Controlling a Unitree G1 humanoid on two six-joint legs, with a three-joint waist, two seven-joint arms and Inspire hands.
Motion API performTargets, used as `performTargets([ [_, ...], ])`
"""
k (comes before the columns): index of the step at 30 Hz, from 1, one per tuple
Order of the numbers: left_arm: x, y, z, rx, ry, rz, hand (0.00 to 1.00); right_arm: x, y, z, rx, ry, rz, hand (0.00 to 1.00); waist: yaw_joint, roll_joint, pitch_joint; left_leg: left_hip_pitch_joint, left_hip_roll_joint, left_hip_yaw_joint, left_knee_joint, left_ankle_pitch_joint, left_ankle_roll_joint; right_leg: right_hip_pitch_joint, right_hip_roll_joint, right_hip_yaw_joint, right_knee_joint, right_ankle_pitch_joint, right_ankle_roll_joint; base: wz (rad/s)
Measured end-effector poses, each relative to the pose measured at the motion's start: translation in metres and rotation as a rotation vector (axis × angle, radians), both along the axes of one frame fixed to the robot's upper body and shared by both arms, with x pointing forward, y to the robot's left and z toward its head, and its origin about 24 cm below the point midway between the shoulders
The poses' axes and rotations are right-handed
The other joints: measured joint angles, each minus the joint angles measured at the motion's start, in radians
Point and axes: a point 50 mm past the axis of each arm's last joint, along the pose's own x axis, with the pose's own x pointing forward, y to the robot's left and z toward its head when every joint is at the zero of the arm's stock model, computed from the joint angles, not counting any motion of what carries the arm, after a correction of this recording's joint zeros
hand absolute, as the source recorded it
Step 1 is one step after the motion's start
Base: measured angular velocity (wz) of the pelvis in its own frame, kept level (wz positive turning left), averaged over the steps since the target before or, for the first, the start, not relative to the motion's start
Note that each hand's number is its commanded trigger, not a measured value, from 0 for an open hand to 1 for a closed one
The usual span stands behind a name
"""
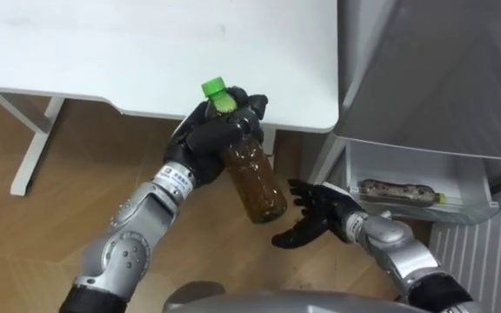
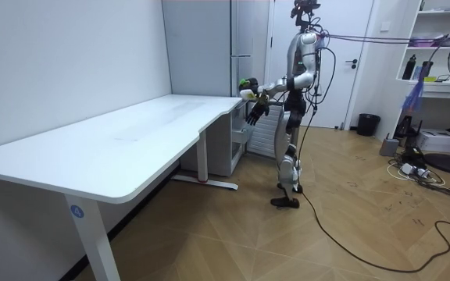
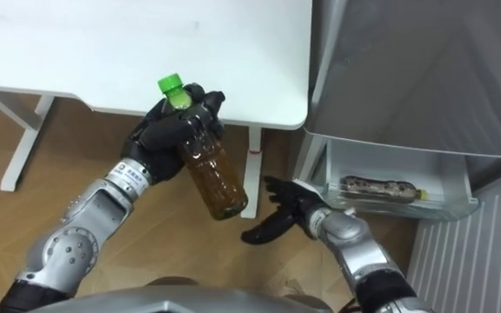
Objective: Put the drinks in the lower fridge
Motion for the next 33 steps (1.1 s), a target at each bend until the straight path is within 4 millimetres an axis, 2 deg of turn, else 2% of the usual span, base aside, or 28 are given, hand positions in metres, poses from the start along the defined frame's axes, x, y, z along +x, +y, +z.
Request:
performTargets([
  [6,0.000,-0.003,0.000,0.046,-0.034,-0.027,1.00,0.005,0.009,0.013,0.083,-0.024,0.097,0.00,-0.002,-0.005,0.0031,-0.008,0.002,-0.001,0.008,0.000,0.000,-0.013,-0.001,0.007,0.017,0.000,0.000,0.00],
  [18,-0.002,-0.013,0.002,0.121,-0.112,-0.087,1.00,-0.001,0.030,0.023,0.257,0.015,0.270,0.00,-0.002,-0.007,0.0047,-0.014,0.002,-0.001,0.006,0.000,0.001,-0.022,0.001,0.018,0.027,0.000,0.000,-0.01],
  [33,-0.008,-0.023,0.003,0.107,-0.168,-0.201,1.00,-0.006,0.026,0.029,0.366,0.060,0.308,0.00,0.000,-0.004,0.0059,-0.023,0.004,0.004,0.011,0.000,0.002,-0.040,-0.003,0.023,0.044,0.000,0.000,0.00],
])
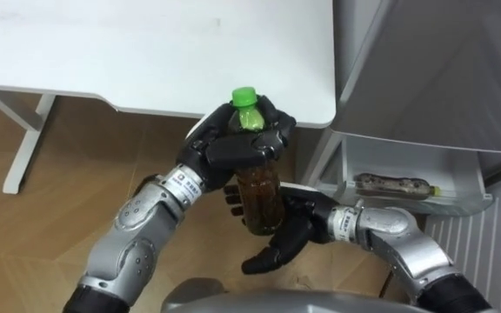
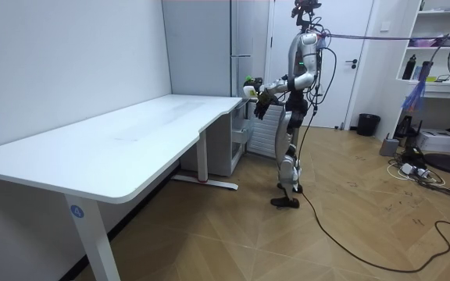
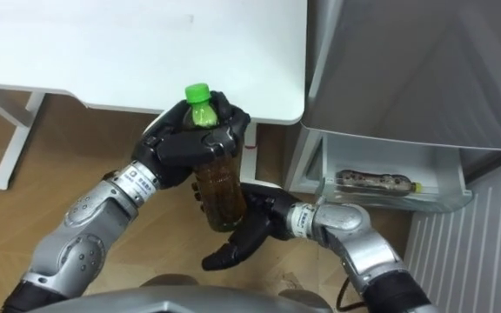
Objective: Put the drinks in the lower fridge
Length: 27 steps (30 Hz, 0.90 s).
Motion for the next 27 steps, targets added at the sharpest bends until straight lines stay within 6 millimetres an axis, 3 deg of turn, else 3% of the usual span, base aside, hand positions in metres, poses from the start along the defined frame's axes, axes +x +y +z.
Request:
performTargets([
  [13,-0.0055,-0.0045,-0.0058,0.044,0.010,-0.049,1.00,-0.0015,0.0018,-0.0008,0.007,0.024,0.013,0.00,-0.002,0.001,0.0002,0.001,-0.002,0.005,-0.012,0.001,0.002,-0.007,0.005,0.011,0.000,0.000,0.000,-0.01],
  [27,-0.0095,-0.0046,-0.0084,0.097,-0.034,-0.123,1.00,0.0013,0.0040,0.0053,0.180,0.082,-0.106,0.00,-0.004,0.004,0.0022,0.007,-0.002,0.016,-0.019,0.003,0.004,-0.004,0.004,0.017,-0.001,0.000,0.001,-0.01],
])
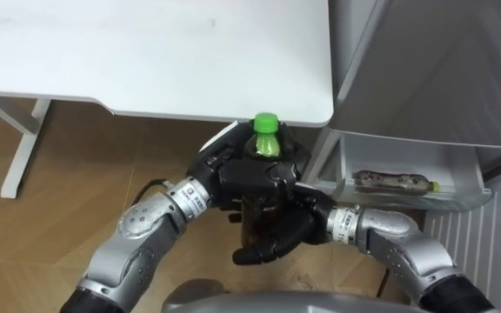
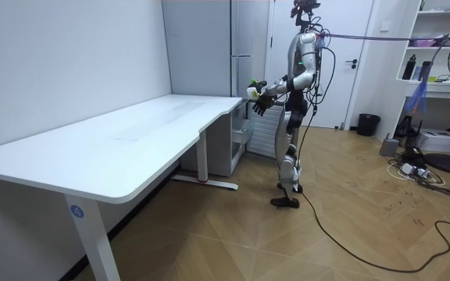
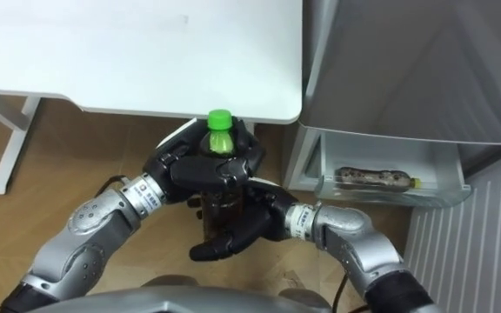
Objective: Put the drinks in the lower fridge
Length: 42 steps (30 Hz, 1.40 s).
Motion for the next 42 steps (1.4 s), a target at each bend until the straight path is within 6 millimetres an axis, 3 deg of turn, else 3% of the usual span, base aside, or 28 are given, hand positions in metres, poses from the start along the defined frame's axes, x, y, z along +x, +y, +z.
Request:
performTargets([
  [5,-0.0003,0.0001,-0.0006,0.009,-0.002,-0.004,1.00,0.0002,0.0009,0.0007,0.025,0.011,-0.019,0.00,0.000,0.005,-0.0002,0.000,0.000,0.000,0.001,0.000,0.000,0.000,0.001,0.000,0.000,0.000,0.000,0.00],
  [6,-0.0003,-0.0002,-0.0006,0.015,-0.006,-0.008,1.00,0.0003,0.0009,0.0007,0.024,0.011,-0.021,0.62,0.000,0.006,-0.0004,0.000,0.000,0.000,0.001,0.000,0.000,0.000,0.001,0.001,0.000,0.000,0.000,0.00],
  [8,-0.0007,-0.0010,-0.0012,0.035,-0.013,-0.017,1.00,0.0003,0.0013,0.0005,0.026,0.014,-0.031,1.00,0.000,0.006,-0.0004,-0.001,0.000,0.000,0.001,0.000,0.000,0.000,0.001,0.001,0.000,0.000,0.000,0.00],
  [24,-0.0015,-0.0039,-0.0023,0.049,-0.010,-0.014,1.00,-0.0032,-0.0027,0.0003,0.041,0.015,-0.043,1.00,-0.004,0.020,-0.0099,0.002,0.000,0.004,-0.002,0.000,0.000,0.001,0.000,-0.003,-0.003,0.000,0.000,0.00],
  [25,-0.0013,-0.0039,-0.0022,0.045,-0.008,-0.009,0.67,-0.0030,-0.0028,0.0006,0.041,0.010,-0.045,1.00,-0.004,0.020,-0.0098,0.002,0.000,0.004,-0.002,0.000,0.000,0.001,0.000,-0.002,-0.003,0.000,0.000,0.00],
  [26,-0.0010,-0.0037,-0.0019,0.040,-0.006,-0.003,0.21,-0.0026,-0.0028,0.0009,0.042,0.004,-0.047,1.00,-0.003,0.018,-0.0095,0.002,0.000,0.004,-0.002,0.000,0.000,0.001,0.000,-0.001,-0.003,0.000,0.000,0.00],
  [27,-0.0008,-0.0040,-0.0017,0.039,-0.007,-0.002,0.00,-0.0025,-0.0028,0.0010,0.041,0.002,-0.048,1.00,-0.002,0.016,-0.0084,0.002,0.000,0.003,-0.003,0.000,0.000,0.001,0.000,0.000,-0.003,0.000,0.000,0.00],
  [33,-0.0004,-0.0020,-0.0013,0.045,-0.015,0.004,0.00,-0.0026,-0.0026,0.0010,0.041,0.002,-0.048,1.00,0.000,0.003,-0.0002,0.002,0.000,0.003,-0.003,0.000,0.000,-0.001,0.001,0.001,-0.003,0.000,0.000,0.00],
  [42,0.0039,0.0018,0.0050,0.065,-0.051,0.064,0.00,-0.0004,-0.0021,0.0025,0.056,-0.003,-0.063,1.00,0.000,0.003,-0.0002,0.002,0.000,0.006,0.000,0.000,0.000,-0.002,-0.001,-0.003,-0.004,0.000,0.000,0.00],
])
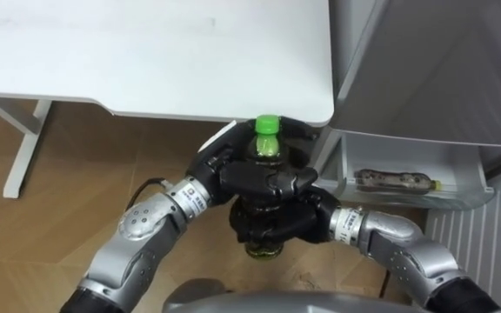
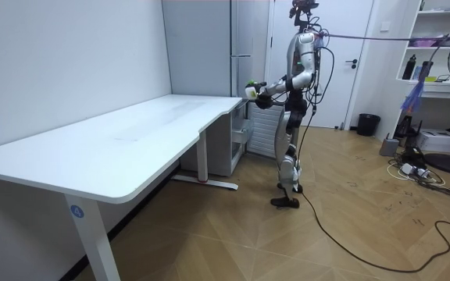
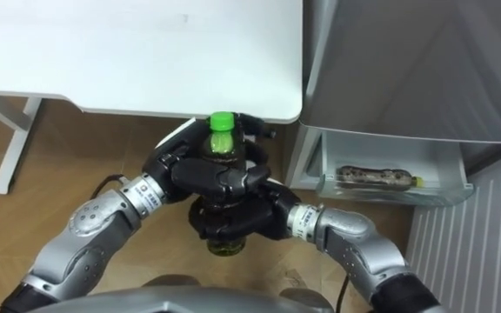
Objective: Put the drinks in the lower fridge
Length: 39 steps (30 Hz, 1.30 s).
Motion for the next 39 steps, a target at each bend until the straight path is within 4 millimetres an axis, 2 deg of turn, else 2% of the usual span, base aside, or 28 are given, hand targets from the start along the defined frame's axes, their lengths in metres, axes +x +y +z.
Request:
performTargets([
  [4,0.003,-0.001,0.009,0.010,-0.042,0.014,0.00,0.002,0.001,0.003,0.018,-0.027,-0.014,1.00,-0.001,0.003,-0.0003,-0.001,0.000,-0.002,0.001,0.000,0.000,0.001,0.000,0.001,0.000,0.000,0.000,0.00],
  [12,0.008,0.000,0.026,-0.011,-0.113,0.038,0.00,0.009,0.001,0.014,0.047,-0.094,-0.023,1.00,0.000,0.028,-0.0007,-0.003,0.001,-0.003,0.005,0.000,0.000,0.001,0.001,0.001,0.000,0.000,0.000,0.00],
  [15,0.011,0.003,0.043,-0.012,-0.192,0.049,0.00,0.011,0.002,0.019,0.069,-0.113,-0.014,1.00,0.000,0.034,-0.0029,-0.001,0.001,-0.003,0.007,0.000,0.000,0.003,0.001,0.000,0.000,0.000,0.000,0.00],
  [18,0.018,0.004,0.071,-0.035,-0.328,0.054,0.00,0.009,0.003,0.018,0.074,-0.107,-0.001,1.00,0.004,0.034,-0.0028,0.002,0.000,-0.001,0.007,0.000,0.000,0.007,0.000,-0.001,0.000,0.000,0.000,0.00],
  [21,0.026,0.003,0.087,-0.048,-0.410,0.055,0.00,0.005,0.002,0.015,0.059,-0.097,-0.002,1.00,0.018,0.033,-0.0022,0.015,0.000,0.002,0.005,0.000,0.000,0.023,-0.001,-0.004,0.000,0.000,0.000,0.00],
  [25,0.029,0.011,0.104,-0.056,-0.496,0.125,0.00,0.003,-0.003,0.013,0.017,-0.100,0.014,1.00,0.029,0.034,-0.0018,0.017,0.001,-0.002,-0.005,0.000,0.000,0.025,0.000,-0.005,-0.001,0.000,0.000,0.00],
  [28,0.031,0.028,0.119,0.015,-0.591,0.222,0.00,-0.001,-0.015,0.010,-0.007,-0.090,-0.013,1.00,0.056,0.036,-0.0015,0.021,0.001,-0.003,-0.008,0.001,-0.001,0.022,0.000,-0.008,-0.001,0.000,0.000,-0.01],
  [32,0.033,0.066,0.138,0.117,-0.718,0.476,0.00,-0.004,-0.032,0.007,-0.058,-0.095,-0.080,1.00,0.071,0.041,-0.0012,0.053,-0.001,-0.004,-0.019,0.002,-0.001,0.058,0.000,-0.019,-0.020,0.001,0.001,0.02],
  [36,0.027,0.099,0.155,0.152,-0.812,0.714,0.00,-0.009,-0.052,0.004,-0.124,-0.098,-0.139,1.00,0.116,0.053,-0.0016,0.065,0.000,0.000,-0.022,0.002,-0.001,0.062,0.001,-0.014,-0.021,0.001,0.001,-0.05],
  [39,0.018,0.119,0.158,0.170,-0.841,0.884,0.00,-0.020,-0.057,-0.001,-0.139,-0.066,-0.160,1.00,0.141,0.059,-0.0044,0.082,-0.002,0.000,-0.031,0.002,-0.001,0.080,0.000,-0.017,-0.035,0.001,0.001,0.00],
])
